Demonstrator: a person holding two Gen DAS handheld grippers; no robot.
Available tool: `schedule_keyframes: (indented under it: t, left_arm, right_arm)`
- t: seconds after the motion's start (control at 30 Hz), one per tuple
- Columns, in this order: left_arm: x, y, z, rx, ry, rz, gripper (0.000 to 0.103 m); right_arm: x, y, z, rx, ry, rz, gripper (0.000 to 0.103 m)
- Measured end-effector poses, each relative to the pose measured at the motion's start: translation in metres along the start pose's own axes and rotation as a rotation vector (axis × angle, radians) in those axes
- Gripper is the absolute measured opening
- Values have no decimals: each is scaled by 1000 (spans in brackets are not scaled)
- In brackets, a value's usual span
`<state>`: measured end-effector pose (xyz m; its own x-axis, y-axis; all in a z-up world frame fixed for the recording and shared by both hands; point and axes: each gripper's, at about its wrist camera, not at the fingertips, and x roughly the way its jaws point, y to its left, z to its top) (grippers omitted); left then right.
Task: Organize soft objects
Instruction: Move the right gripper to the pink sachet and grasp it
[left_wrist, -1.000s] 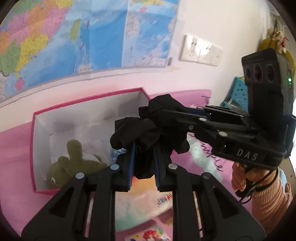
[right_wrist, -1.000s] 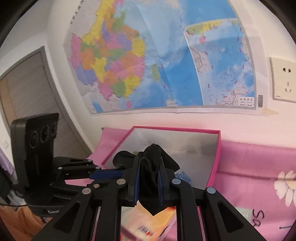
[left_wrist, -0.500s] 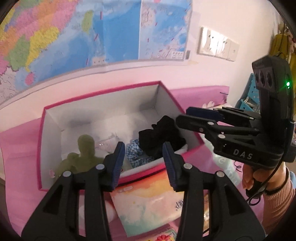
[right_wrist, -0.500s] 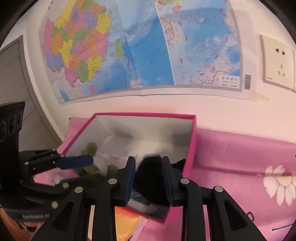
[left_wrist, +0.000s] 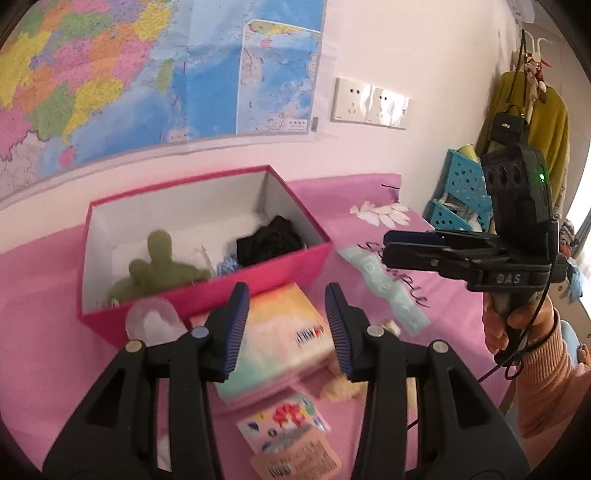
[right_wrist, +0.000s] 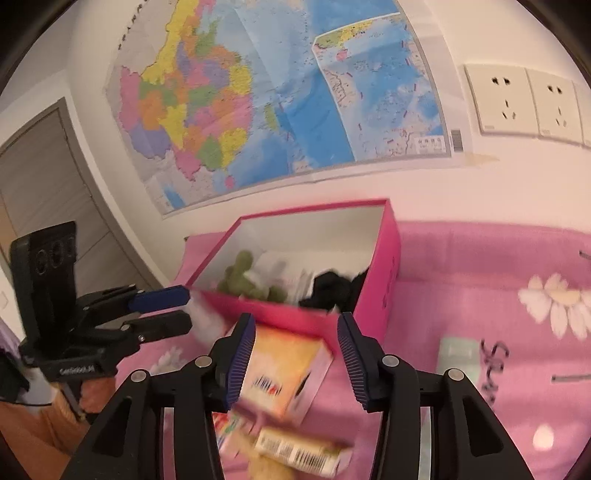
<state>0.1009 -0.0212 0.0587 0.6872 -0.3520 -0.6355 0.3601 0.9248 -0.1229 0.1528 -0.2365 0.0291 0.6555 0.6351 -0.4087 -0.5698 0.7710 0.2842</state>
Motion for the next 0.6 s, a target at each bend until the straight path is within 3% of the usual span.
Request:
schedule_keyframes:
  t: [0.27,0.6]
  left_arm:
    - [-13,-1,-49,-23,46,-6,45]
    - [-13,21,-116,-142,184,10,45]
  right_arm:
    - [-21,28,-58,-23,48,111,48]
    - [22,73,-117,-46,233,213,48]
